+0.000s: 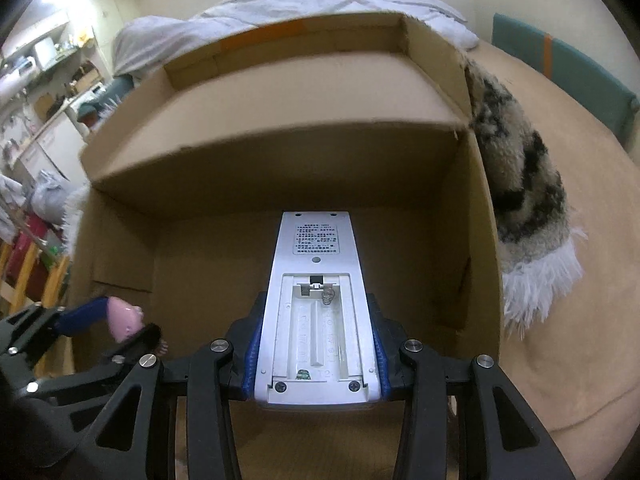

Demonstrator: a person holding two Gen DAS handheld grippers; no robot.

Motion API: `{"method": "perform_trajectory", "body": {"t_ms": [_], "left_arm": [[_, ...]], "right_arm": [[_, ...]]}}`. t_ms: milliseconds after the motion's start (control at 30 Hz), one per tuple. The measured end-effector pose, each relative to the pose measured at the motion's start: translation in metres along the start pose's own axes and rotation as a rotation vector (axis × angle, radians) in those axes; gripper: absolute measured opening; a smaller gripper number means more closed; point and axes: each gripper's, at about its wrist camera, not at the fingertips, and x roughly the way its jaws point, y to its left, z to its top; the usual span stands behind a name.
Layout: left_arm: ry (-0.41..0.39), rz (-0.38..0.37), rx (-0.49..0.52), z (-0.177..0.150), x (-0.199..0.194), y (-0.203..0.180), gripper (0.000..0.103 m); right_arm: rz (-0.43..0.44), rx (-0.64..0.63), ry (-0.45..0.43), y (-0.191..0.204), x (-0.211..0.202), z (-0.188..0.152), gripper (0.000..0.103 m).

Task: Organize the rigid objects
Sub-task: 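Carry both items into the box and open both tools to release them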

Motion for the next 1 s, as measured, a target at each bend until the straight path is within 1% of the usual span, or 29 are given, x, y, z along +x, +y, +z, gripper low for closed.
{"method": "perform_trajectory", "body": {"t_ms": [67,133,267,467,667,833,900,933,967,1000], "left_arm": [[0.003,0.004,-0.006,0.000,0.003,0.001,0.051],[0.018,-0.012,-0.015,0.000,0.008,0.000,0.051],[0.026,-0.019,0.002,0.000,0.011,-0.007,0.051],[0.027,-0.011,0.013,0.001,0.014,-0.013,0.051],[0.023,-0.001,0.025,0.000,0.013,-0.020,0.052],[0.027,-0.005,0.029,-0.004,0.014,-0.019,0.052],[0.033,-0.011,0.028,-0.002,0.013,-0.020,0.052],[0.036,-0.017,0.028,-0.001,0.013,-0.019,0.056],[0.039,-0.023,0.026,0.000,0.013,-0.019,0.063],[0.042,-0.034,0.019,0.001,0.013,-0.019,0.067]], "right_arm": [[-0.016,-0.001,0.019,-0.002,0.006,-0.001,0.045],[-0.014,0.007,0.038,-0.003,0.011,-0.002,0.045],[-0.020,-0.004,0.069,0.002,0.022,-0.005,0.045],[-0.016,0.030,0.151,-0.006,0.038,-0.012,0.045],[-0.004,0.064,0.163,-0.015,0.042,-0.011,0.045],[0.004,0.069,0.152,-0.017,0.040,-0.011,0.047],[0.024,0.086,0.138,-0.026,0.034,-0.010,0.051],[0.045,0.099,0.130,-0.028,0.032,-0.009,0.057],[0.069,0.110,0.123,-0.029,0.030,-0.010,0.059],[0.081,0.114,0.116,-0.029,0.028,-0.010,0.064]]}}
